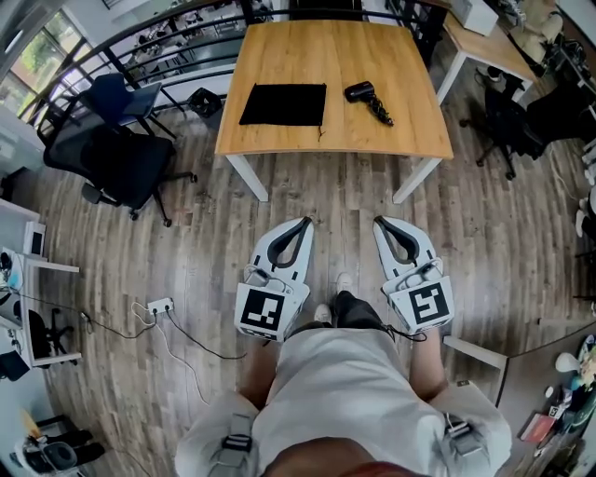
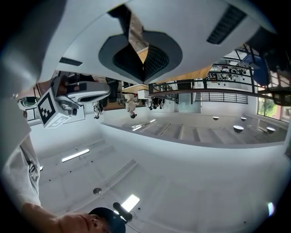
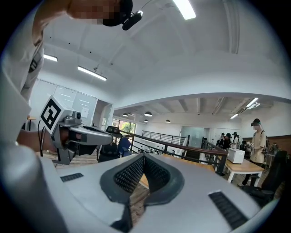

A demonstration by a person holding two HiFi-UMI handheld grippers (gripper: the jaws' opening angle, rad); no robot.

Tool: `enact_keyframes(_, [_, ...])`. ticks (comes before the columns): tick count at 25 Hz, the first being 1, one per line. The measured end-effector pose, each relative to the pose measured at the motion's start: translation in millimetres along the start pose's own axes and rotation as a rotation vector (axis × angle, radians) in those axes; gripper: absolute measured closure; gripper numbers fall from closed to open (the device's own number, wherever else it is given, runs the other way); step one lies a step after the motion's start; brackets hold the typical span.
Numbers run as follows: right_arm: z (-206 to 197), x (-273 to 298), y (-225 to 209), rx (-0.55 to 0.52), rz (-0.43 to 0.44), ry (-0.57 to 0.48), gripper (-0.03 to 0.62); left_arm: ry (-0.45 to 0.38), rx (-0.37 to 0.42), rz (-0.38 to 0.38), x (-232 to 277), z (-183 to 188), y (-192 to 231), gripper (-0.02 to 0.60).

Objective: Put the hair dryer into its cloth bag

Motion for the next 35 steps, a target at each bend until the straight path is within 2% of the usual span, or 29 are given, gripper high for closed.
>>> enact_keyframes(16, [11, 52, -91, 0.024, 0.090, -0.032, 0.572, 0.041, 0.018, 0.073, 94, 13, 13, 0.561])
enact_keyframes(27, [12, 74, -119, 0.026, 0.089, -0.037, 0.572, 0.038, 0.023, 0.070, 127, 13, 23, 0.561])
enact_keyframes(35, [15, 106, -141, 0.006, 0.042, -0.020, 0.572, 0.017, 0.015, 0.031, 164, 4, 50, 0.561])
Point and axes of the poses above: the fingertips, and each gripper's own axes: x forward along the fingers, y to its left, z out of its top, the point moved 4 cm from there along -x, backward along the fingers, and after that the axes turned 12 degrees about x, right-handed, at the moved point
